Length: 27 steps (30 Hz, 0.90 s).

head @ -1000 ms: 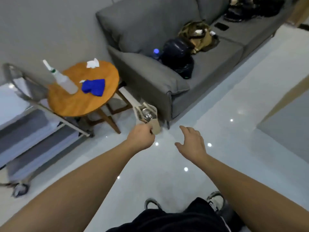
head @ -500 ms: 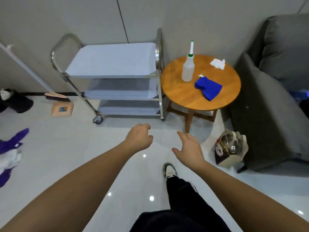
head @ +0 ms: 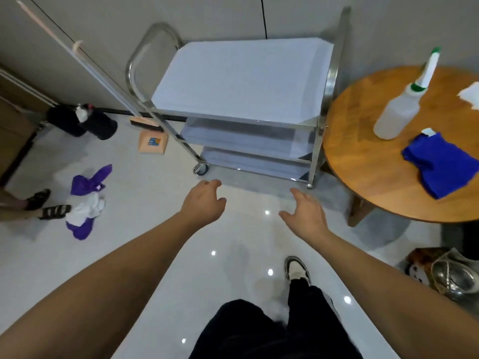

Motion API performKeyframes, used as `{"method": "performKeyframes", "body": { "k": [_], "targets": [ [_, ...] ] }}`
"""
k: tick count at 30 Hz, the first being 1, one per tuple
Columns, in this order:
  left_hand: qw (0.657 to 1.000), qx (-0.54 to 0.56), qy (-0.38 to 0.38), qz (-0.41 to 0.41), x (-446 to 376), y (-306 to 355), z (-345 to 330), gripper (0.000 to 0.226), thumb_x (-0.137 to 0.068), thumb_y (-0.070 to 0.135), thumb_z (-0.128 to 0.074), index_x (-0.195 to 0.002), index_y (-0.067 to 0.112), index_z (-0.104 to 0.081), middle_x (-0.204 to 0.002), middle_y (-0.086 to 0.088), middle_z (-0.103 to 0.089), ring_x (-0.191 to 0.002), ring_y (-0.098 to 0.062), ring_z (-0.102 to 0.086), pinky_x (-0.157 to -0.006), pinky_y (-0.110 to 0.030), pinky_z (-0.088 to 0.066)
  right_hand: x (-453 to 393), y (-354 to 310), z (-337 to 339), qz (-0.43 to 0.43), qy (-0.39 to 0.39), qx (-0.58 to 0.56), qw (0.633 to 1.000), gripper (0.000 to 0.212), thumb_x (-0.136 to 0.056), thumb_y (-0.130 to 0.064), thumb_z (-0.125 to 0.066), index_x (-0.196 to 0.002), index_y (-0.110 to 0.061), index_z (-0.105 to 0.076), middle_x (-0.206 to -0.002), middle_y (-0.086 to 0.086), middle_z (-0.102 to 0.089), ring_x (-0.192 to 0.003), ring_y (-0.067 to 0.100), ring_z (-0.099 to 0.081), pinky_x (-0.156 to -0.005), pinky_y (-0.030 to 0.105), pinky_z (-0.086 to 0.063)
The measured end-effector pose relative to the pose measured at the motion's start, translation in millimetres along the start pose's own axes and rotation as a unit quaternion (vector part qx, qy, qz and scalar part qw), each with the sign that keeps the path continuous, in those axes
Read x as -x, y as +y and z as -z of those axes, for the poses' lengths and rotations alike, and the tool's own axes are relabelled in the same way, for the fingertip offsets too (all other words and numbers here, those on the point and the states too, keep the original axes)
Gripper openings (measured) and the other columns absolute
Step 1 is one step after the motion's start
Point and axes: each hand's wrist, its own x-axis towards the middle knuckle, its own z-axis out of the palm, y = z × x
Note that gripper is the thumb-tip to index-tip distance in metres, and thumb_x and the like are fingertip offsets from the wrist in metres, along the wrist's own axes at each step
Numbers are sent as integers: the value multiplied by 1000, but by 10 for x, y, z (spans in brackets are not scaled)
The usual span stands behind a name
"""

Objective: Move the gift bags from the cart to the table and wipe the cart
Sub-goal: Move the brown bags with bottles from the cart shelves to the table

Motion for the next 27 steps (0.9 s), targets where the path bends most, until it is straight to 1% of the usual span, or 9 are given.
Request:
{"method": "performKeyframes", "body": {
  "k": [4, 7, 11, 17, 22, 25, 27],
  "targets": [
    [1000, 13, -21, 20, -346, -149, -5, 54, -97, 26, -58, -148, 13, -45, -145, -15, -48, -128, -33, -51, -104, -35, -40, -363, -210, -121, -10, -43, 4, 999, 74, -91, -37, -69, -154, -20, -35, -148, 14, -46, -134, 34, -43, -107, 40, -40],
    [999, 23, -42, 13, -628, -293, -83, 54, -97, 25, -57, -148, 12, -45, -144, -16, -48, -125, -33, -52, -103, -36, -41, -628, -349, -246, -15, -65, 18, 998, 74, -91, -38, -70, -154, -21, -35, -145, 15, -48, -131, 34, -46, -106, 39, -42],
    [997, 41, -63, 5, -1062, -512, -219, 54, -97, 25, -58, -148, 12, -45, -144, -16, -48, -128, -34, -51, -103, -36, -41, -940, -537, -452, -35, -68, 33, 997, 74, -91, -38, -70, -154, -19, -36, -145, 16, -49, -130, 34, -47, -105, 39, -44],
    [992, 89, -88, -14, -1705, -1094, -533, 52, -98, 26, -58, -147, 13, -46, -145, -14, -47, -125, -31, -52, -101, -33, -40, -1435, -820, -935, -60, -66, 76, 993, 73, -93, -38, -68, -154, -18, -34, -148, 14, -46, -135, 33, -41, -108, 38, -38],
    [988, 118, -102, -3, -2329, -1812, -1088, 51, -99, 28, -58, -148, 14, -47, -145, -12, -48, -128, -29, -51, -102, -33, -40, -2010, -803, -1639, -97, -44, 102, 989, 70, -93, -37, -68, -152, -16, -37, -145, 15, -49, -132, 35, -43, -108, 39, -37],
    [987, 129, -94, 9, -2751, -2198, -1590, 50, -99, 27, -58, -146, 13, -49, -144, -12, -50, -129, -29, -51, -103, -32, -39, -2483, -656, -2149, -133, -35, 83, 987, 71, -92, -37, -68, -153, -18, -36, -148, 13, -47, -136, 33, -40, -109, 41, -38],
    [986, 140, -88, 19, -3062, -2392, -2013, 49, -99, 27, -59, -145, 13, -50, -143, -12, -52, -129, -29, -51, -104, -31, -39, -2856, -465, -2505, -141, -20, 69, 987, 71, -92, -37, -69, -153, -19, -37, -148, 12, -47, -138, 32, -40, -110, 41, -37]
  ]
}}
